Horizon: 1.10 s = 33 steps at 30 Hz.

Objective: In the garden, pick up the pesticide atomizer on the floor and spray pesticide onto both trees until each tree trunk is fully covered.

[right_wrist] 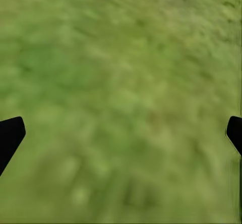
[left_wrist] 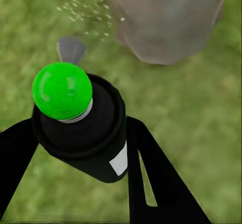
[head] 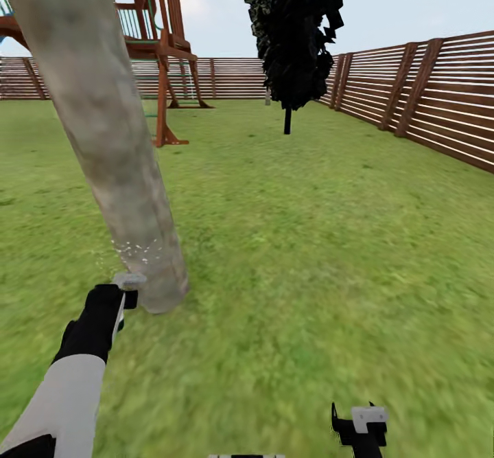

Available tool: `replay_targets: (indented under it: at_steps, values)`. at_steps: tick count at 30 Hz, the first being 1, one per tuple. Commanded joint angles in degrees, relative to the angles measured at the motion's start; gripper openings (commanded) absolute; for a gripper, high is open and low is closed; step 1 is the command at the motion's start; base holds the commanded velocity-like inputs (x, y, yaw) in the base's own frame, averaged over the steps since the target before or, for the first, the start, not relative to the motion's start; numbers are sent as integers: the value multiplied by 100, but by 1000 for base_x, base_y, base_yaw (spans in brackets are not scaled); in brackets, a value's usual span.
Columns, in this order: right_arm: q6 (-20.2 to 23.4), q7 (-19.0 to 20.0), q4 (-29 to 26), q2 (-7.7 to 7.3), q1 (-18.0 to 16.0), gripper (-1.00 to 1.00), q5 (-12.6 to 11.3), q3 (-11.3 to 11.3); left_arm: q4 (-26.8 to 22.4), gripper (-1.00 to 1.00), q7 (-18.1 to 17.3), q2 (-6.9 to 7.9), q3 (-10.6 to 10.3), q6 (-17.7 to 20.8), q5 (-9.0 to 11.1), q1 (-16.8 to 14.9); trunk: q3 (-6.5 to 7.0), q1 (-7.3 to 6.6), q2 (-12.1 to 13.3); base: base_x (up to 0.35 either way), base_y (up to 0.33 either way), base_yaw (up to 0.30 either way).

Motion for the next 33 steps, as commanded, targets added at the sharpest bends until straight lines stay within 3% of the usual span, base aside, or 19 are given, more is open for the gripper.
replay_targets:
  at_steps: [1,2,3,4,5,6,7,8,12,15,17,18,21,22,25,27,29,31,33]
  values:
    - [0,0,0,0,1,100,0,0,113,-100,9,18,-11,-11,29,18,0,0,0,114,-261,26]
    - [0,0,0,0,1,100,0,0,316,-100,30,-23,-31,-22,34,26,0,0,0,118,-261,9]
    - [0,0,0,0,1,100,0,0,564,-100,41,-364,-48,-84,35,23,0,0,0,117,-261,1]
    - [0,0,0,0,1,100,0,0,587,-100,42,-467,-47,-92,34,23,0,0,0,117,-261,0]
    - [0,0,0,-1,1,100,0,0,589,-100,39,-467,-39,-94,34,23,0,0,0,117,-261,0]
    - [0,0,0,-1,1,100,0,0,595,-100,32,-443,-20,-100,29,23,0,0,0,117,-261,0]
    - [0,0,0,0,1,100,0,0,601,-100,30,-295,-6,-106,19,33,0,0,0,117,-261,0]
    - [0,0,0,0,1,100,0,0,604,-100,33,-50,0,-105,30,108,0,0,0,118,-242,0]
    - [0,0,0,0,1,100,0,0,609,-100,34,189,45,-116,28,261,0,0,0,118,-217,0]
    - [0,0,0,-1,1,100,0,0,691,-100,34,89,40,-121,46,288,0,0,0,118,-185,0]
    - [0,0,0,-3,1,100,0,0,839,-100,48,-208,16,-283,34,287,0,0,0,125,-177,0]
    - [0,0,0,-4,1,100,0,0,867,-100,80,-260,40,-442,27,287,0,0,0,149,-176,0]
    - [0,0,0,-8,1,100,0,0,887,-100,116,-89,205,-563,18,286,0,0,0,165,-152,2]
    - [0,0,0,-8,1,100,0,0,893,-100,114,146,407,-579,17,286,0,0,0,159,-103,145]
    - [0,0,0,-6,1,100,0,0,901,-100,113,352,554,-593,16,298,0,0,0,75,-33,238]
    - [0,0,0,-5,0,100,0,0,960,-100,113,315,547,-598,28,373,0,0,0,12,-5,272]
    - [0,0,1,-6,1,100,0,0,1336,-100,113,186,538,-641,25,411,0,0,0,13,-4,277]
    - [0,0,4,-2,1,100,0,0,1580,-100,119,103,542,-1171,33,417,0,0,0,148,-135,158]
    - [0,0,8,-6,1,100,0,0,1724,-100,127,62,575,-1409,37,418,0,0,0,212,-188,22]
